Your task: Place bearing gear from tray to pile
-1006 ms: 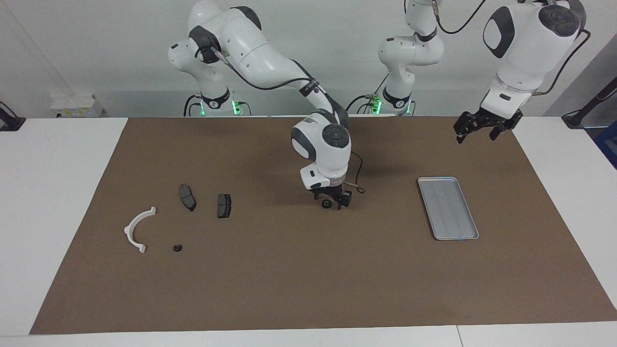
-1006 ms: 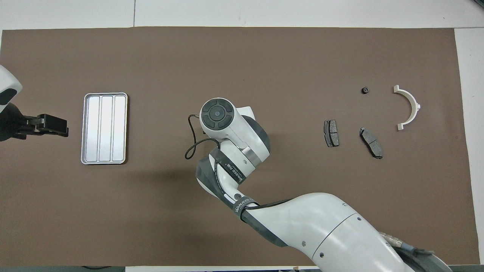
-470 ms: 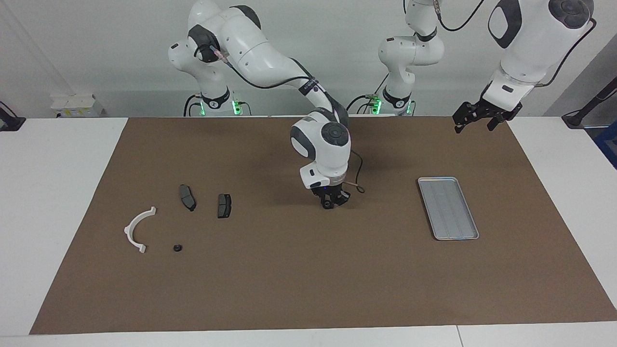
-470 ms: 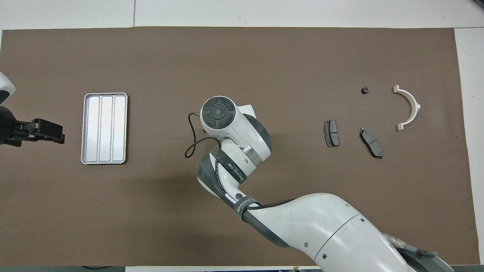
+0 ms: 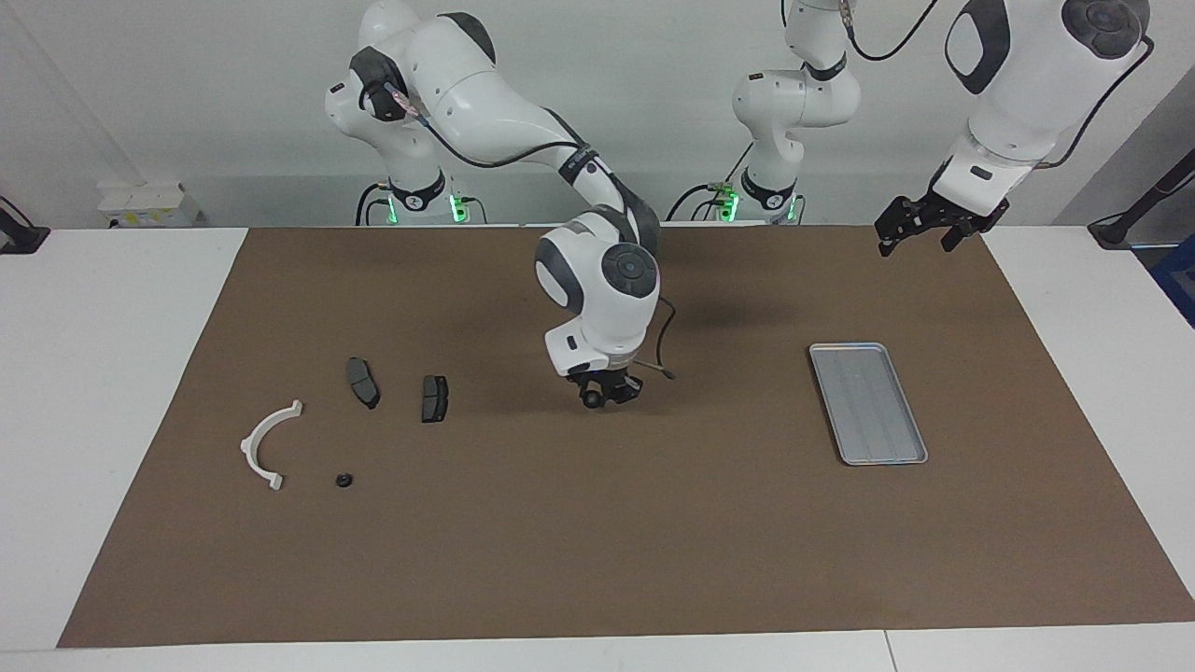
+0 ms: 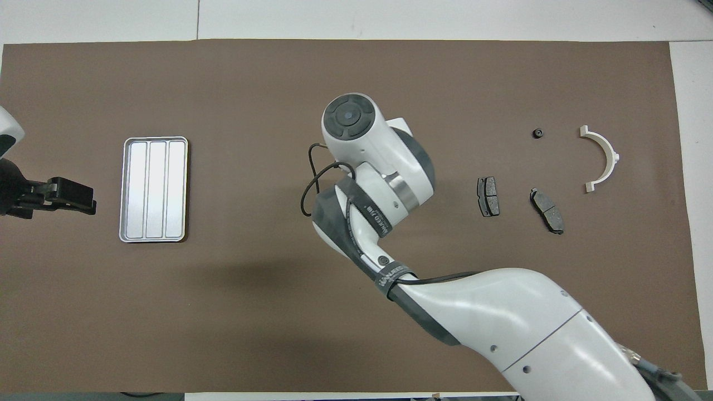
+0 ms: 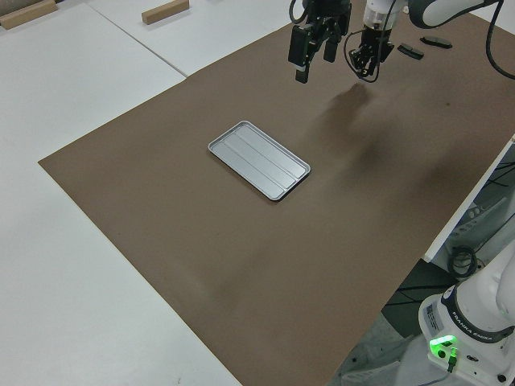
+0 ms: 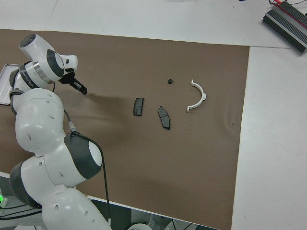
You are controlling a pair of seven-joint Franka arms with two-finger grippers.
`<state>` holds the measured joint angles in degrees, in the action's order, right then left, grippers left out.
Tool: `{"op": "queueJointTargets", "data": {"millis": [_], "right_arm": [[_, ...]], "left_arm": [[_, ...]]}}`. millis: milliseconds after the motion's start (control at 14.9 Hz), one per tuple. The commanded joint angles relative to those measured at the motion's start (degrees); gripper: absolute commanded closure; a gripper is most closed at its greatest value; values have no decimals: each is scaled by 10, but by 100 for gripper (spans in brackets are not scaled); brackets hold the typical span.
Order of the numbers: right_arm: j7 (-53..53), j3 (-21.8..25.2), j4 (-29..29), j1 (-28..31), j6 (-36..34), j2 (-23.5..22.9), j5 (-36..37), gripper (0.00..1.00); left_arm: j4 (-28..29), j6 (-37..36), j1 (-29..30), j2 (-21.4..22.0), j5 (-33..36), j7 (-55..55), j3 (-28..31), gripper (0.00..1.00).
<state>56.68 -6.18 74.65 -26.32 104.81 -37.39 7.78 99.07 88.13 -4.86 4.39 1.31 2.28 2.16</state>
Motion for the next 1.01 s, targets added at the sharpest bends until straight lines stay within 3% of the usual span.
{"op": "queueJointTargets", "data": {"millis": [0, 268, 470, 939], "right_arm": [[-165, -10, -8, 73, -45, 37, 0, 100], [-373, -10, 10, 167, -30, 47, 1, 100], [-481, -10, 94, 227, 78, 62, 1, 100], [-526, -9, 174, 265, 241, 38, 5, 100]], "left_arm": [[1, -5, 0, 2, -7, -7, 1, 0], [1, -9, -2, 2, -7, -7, 1, 0], [1, -10, 0, 2, -7, -7, 1, 0], [2, -9, 0, 3, -7, -4, 1, 0]]}}
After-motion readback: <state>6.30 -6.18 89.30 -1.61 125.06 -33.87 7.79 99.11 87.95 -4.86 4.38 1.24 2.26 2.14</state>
